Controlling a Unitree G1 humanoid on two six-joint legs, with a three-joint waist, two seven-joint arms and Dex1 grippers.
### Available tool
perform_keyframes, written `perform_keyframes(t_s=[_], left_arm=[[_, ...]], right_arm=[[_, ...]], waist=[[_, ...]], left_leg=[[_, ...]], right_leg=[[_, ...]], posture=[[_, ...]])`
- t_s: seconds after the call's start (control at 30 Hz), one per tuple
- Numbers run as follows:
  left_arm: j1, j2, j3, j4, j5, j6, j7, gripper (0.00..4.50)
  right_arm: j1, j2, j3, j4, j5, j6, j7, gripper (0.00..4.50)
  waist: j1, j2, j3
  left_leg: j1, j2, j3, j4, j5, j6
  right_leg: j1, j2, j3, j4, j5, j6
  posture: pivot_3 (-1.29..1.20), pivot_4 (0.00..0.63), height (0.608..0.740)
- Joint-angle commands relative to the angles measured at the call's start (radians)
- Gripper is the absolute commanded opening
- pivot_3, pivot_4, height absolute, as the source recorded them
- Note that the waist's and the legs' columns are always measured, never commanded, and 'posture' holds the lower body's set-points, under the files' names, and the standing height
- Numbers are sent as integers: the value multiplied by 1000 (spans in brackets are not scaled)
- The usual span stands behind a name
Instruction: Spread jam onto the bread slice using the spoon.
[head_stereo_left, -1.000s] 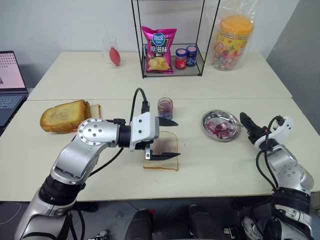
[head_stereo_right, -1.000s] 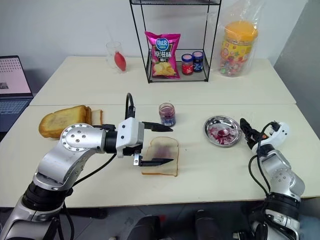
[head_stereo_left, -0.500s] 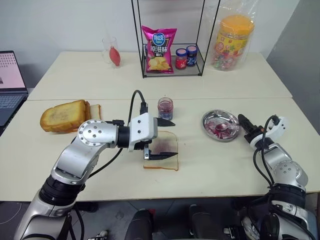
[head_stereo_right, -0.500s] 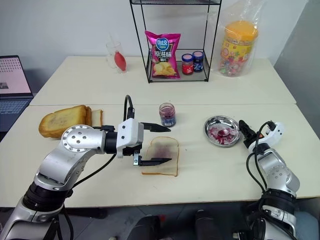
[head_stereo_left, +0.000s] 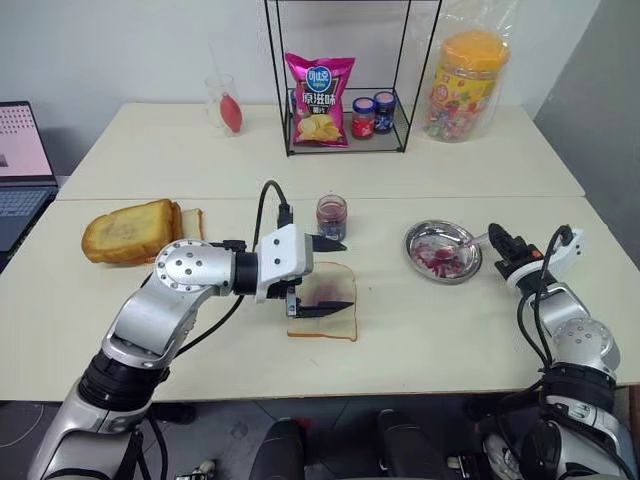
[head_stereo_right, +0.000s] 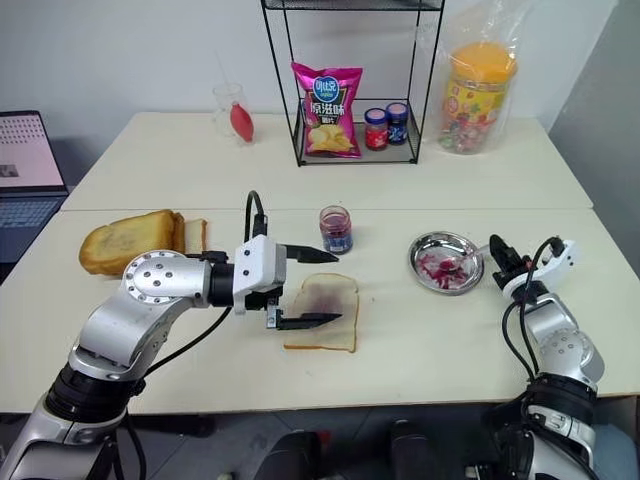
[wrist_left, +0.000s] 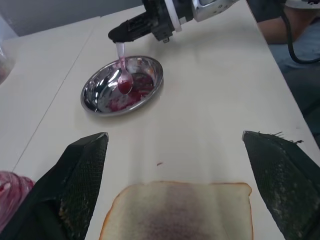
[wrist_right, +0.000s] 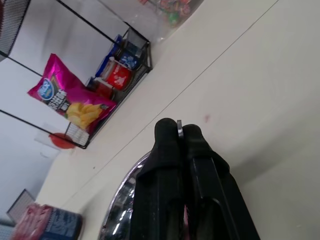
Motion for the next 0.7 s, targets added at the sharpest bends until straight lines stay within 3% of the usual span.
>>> perform_keyframes(t_s=[0.03, 0.2, 0.33, 0.57, 0.7], left_arm=[[23, 9, 102, -16, -19, 10, 62, 4500], [114, 19, 215, -37, -21, 48, 150, 4500], [234, 20, 312, -45, -16, 57, 215, 4500], [289, -6, 356, -62, -34, 88, 298, 4500], [324, -26, 380, -98, -49, 109, 349, 4500]], right_arm=[[-10, -31, -11, -178, 84, 45, -19, 18], [-67, -57, 30, -336, 141, 98, -66, 18], [-189, -91, 183, -386, 54, 98, -44, 18], [-374, -58, 367, -283, -99, 1, 55, 18], [-540, 14, 548, -64, -271, -135, 186, 18]], waist=[[0, 1, 1], [-2, 3, 2], [-11, 3, 2], [1, 3, 2], [0, 3, 2]], left_leg=[[0, 0, 0, 0, 0, 0], [0, 0, 0, 0, 0, 0], [0, 1, 1, 0, 0, 0], [0, 1, 0, 0, 0, 0], [-2, 1, 0, 0, 0, 0]], right_leg=[[0, 0, 0, 0, 0, 0], [0, 0, 0, 0, 0, 0], [-1, 0, 1, 0, 0, 0], [-1, 1, -1, -1, 0, -1], [-1, 0, -1, -3, 0, 0]], posture=[[0, 150, 740], [0, 150, 740], [0, 150, 740], [0, 150, 740], [0, 150, 740]])
